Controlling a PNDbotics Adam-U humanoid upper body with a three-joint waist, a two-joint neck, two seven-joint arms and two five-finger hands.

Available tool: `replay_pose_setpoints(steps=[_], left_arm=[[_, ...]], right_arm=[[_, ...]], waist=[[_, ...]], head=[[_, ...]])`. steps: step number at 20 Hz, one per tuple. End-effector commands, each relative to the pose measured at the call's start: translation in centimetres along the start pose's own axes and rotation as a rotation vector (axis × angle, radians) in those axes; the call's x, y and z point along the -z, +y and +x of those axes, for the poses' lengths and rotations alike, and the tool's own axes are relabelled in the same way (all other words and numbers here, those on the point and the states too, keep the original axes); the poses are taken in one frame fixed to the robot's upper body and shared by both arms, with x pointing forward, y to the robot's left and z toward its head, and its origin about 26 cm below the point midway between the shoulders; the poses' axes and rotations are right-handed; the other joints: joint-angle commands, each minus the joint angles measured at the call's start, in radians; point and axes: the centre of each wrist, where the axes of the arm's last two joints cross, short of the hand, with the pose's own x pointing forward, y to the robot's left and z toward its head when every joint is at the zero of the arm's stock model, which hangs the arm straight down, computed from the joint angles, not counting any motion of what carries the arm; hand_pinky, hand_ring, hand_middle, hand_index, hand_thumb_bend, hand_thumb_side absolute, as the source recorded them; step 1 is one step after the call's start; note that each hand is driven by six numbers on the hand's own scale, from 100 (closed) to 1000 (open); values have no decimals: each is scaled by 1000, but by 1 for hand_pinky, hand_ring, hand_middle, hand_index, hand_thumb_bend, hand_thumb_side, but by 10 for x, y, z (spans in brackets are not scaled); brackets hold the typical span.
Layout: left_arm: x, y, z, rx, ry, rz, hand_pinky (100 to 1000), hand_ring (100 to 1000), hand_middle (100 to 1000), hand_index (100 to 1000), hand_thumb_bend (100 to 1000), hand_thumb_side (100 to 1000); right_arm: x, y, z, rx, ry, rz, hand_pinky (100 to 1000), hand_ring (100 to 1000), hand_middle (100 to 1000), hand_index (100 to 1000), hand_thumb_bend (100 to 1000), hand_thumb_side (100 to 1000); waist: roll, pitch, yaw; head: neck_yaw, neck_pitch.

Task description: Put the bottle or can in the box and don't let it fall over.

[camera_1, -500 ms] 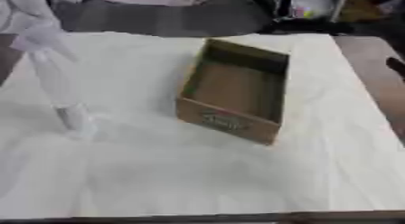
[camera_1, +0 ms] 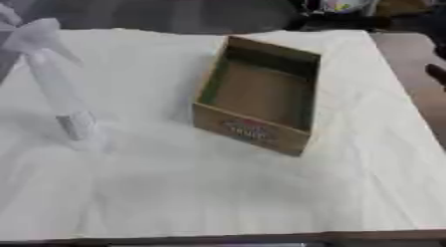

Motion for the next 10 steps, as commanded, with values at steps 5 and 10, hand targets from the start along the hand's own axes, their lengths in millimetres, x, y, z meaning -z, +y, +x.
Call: replay_pose_setpoints(steps=[5,10], left_arm=[[20,19,34,154,-129,-60,646,702,721,895,152,829],[33,36,58,341,-208,-164,663,716,734,901,108,826]], right_arm=[[4,-1,9,-34,-22,16,953,979,1000,947,229,522],[3,-2,9,-47,-20,14,953,975,1000,946,229,522]], waist=[[8,0,1],[15,2,6]], head=[[-4,-3],[-13,-6]])
